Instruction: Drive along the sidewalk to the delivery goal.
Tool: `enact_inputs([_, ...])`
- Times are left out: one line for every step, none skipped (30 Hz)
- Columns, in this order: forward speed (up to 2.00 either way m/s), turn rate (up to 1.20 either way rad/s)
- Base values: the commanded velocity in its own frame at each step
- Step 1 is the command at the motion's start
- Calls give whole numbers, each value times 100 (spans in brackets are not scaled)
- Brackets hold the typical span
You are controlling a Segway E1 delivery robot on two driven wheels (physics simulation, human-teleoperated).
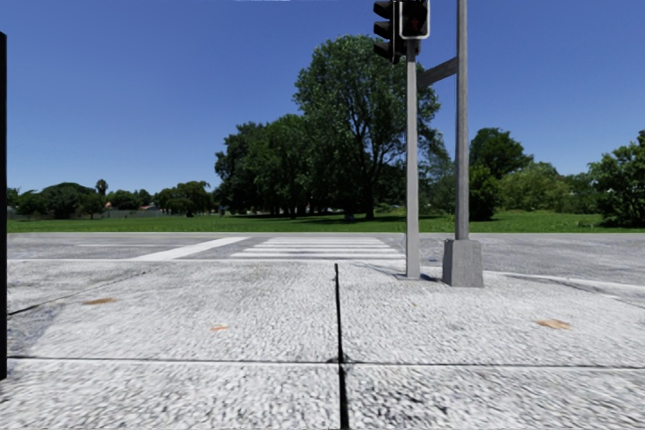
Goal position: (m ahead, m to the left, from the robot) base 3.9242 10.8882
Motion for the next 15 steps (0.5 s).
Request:
enact_inputs([200, 60])
enact_inputs([200, 60])
enact_inputs([200, 62])
enact_inputs([200, 63])
enact_inputs([200, 63])
enact_inputs([200, 63])
enact_inputs([200, 63])
enact_inputs([200, 65])
enact_inputs([195, 67])
enact_inputs([191, 67])
enact_inputs([191, 67])
enact_inputs([189, 67])
enact_inputs([187, 67])
enact_inputs([184, 67])
enact_inputs([184, 67])
